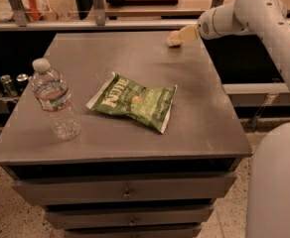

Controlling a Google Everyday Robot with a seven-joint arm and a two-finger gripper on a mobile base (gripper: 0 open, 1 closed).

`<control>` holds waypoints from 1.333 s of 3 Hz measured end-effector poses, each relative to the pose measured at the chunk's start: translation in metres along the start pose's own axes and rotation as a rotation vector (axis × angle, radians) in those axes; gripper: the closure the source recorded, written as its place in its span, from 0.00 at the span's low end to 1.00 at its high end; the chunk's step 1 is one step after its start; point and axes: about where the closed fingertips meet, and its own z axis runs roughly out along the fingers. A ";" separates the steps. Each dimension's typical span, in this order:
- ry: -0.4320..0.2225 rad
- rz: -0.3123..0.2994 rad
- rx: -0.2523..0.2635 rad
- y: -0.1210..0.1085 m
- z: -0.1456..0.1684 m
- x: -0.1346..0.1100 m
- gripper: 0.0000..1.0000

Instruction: Move orange near green jalapeno chip bag

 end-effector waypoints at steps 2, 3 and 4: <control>-0.015 0.004 -0.008 0.015 0.053 0.015 0.00; -0.022 0.013 -0.004 0.015 0.064 0.015 0.00; -0.029 0.032 -0.003 0.015 0.074 0.014 0.17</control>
Offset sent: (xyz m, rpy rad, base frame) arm 0.0250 0.0313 -0.0396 0.0160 -0.0155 0.0001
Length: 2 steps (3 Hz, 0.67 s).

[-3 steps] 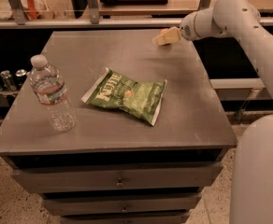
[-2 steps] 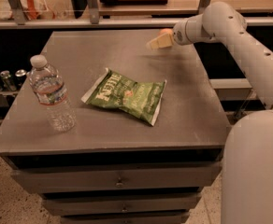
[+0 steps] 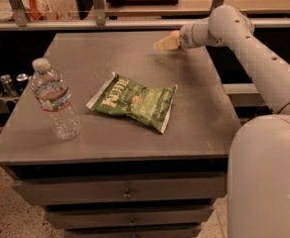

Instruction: Move orange near green jalapeno chip bag

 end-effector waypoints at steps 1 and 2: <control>-0.002 0.005 -0.002 0.001 0.006 0.000 0.41; -0.003 0.008 -0.002 0.000 0.006 0.001 0.64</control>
Offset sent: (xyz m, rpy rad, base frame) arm 0.0030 -0.0045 0.0016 0.0119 -0.0041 -0.0105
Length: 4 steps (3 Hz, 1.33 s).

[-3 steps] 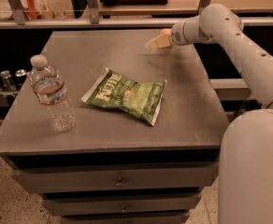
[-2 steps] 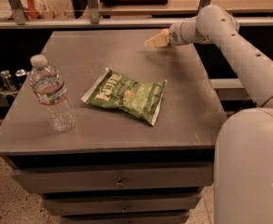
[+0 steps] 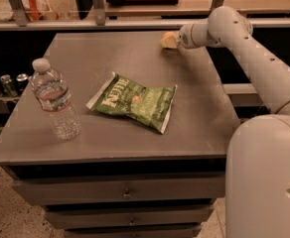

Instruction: Move orange near green jalapeno chip bag

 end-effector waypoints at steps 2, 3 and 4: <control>-0.030 -0.012 -0.037 0.003 -0.021 -0.005 1.00; -0.075 -0.077 -0.123 0.017 -0.053 -0.017 1.00; -0.108 -0.180 -0.248 0.043 -0.081 -0.027 1.00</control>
Offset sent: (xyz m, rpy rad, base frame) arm -0.0374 -0.0154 0.0363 0.0351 -0.0574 0.1094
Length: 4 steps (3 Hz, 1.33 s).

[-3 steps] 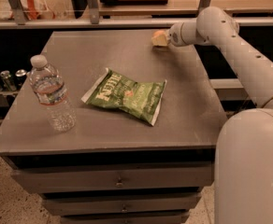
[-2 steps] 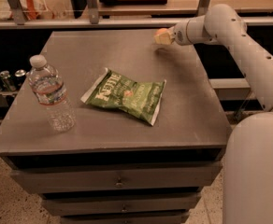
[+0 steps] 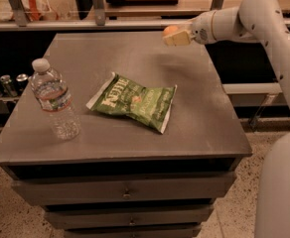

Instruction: Move orange near green jalapeno chip bag

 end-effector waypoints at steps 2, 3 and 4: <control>0.003 -0.256 -0.349 0.087 -0.014 -0.011 1.00; 0.054 -0.341 -0.502 0.122 -0.017 0.007 1.00; 0.094 -0.383 -0.609 0.145 -0.020 0.024 1.00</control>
Offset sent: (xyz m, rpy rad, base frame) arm -0.1345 0.0541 -0.0056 -0.2012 -0.0206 0.7314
